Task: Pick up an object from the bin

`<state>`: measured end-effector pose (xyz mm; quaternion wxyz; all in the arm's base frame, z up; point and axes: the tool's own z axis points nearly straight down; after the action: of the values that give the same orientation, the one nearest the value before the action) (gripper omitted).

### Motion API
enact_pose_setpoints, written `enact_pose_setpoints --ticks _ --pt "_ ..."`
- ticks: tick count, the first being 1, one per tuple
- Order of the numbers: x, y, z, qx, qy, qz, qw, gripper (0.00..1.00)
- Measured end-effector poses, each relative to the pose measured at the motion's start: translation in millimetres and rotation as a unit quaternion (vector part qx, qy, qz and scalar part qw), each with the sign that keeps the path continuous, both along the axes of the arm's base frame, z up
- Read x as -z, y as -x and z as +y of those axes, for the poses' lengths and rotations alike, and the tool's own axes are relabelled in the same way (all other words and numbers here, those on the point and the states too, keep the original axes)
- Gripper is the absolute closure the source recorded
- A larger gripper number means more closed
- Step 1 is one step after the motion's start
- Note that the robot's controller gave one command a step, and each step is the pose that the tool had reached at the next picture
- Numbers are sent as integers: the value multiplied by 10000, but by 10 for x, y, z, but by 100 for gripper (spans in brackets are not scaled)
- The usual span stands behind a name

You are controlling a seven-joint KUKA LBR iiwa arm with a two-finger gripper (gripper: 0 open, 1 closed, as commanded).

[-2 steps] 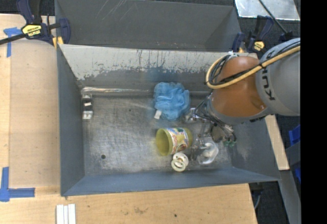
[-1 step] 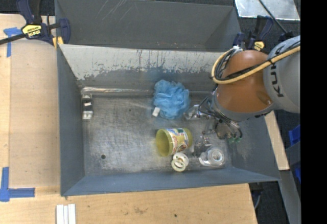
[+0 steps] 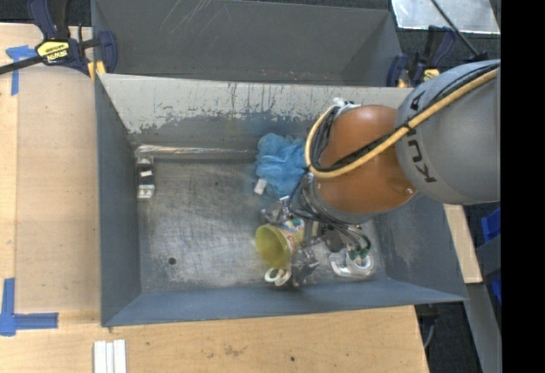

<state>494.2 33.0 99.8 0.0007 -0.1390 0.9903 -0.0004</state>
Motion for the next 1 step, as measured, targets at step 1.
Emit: enact_pose_setpoints --ticks 1 --pt "160 12 121 174 -27 -67 9998 0"
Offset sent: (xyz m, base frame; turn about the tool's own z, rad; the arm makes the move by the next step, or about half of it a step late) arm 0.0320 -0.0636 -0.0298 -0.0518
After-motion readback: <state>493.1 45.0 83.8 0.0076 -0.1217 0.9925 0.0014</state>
